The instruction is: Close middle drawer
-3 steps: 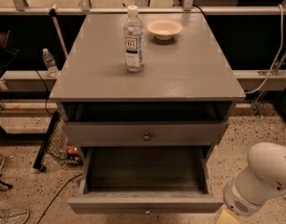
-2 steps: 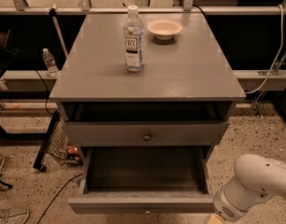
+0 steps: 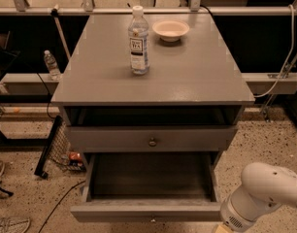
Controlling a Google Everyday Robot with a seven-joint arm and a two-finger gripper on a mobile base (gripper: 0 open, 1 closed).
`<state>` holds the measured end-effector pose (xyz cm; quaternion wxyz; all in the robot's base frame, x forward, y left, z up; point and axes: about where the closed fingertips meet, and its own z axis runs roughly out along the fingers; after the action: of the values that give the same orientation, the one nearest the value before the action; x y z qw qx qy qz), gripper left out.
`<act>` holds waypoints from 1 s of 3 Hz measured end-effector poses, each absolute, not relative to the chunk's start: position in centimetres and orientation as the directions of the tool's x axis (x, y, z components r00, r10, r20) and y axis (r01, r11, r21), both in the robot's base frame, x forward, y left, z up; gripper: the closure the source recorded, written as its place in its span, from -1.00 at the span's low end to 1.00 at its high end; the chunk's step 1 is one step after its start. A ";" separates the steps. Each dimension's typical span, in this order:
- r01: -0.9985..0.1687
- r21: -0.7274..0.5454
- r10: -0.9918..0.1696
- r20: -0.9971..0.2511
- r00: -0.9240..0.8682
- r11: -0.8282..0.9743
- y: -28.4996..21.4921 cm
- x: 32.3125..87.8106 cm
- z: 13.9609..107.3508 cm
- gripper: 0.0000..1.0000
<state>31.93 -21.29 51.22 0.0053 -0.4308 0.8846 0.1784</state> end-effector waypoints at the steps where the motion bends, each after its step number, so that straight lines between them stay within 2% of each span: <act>1: -0.755 0.292 -0.757 -0.133 -0.640 0.587 -21.5 30.9 49.2 -1.00; 3: -0.754 0.273 -0.761 -0.100 -0.640 0.598 -21.4 29.3 42.6 -1.00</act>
Offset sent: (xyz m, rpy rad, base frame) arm -0.0311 0.0008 -0.0806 -0.1257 0.0077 -0.0305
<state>29.26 -21.42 42.55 -0.0135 -0.4238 0.8937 0.1465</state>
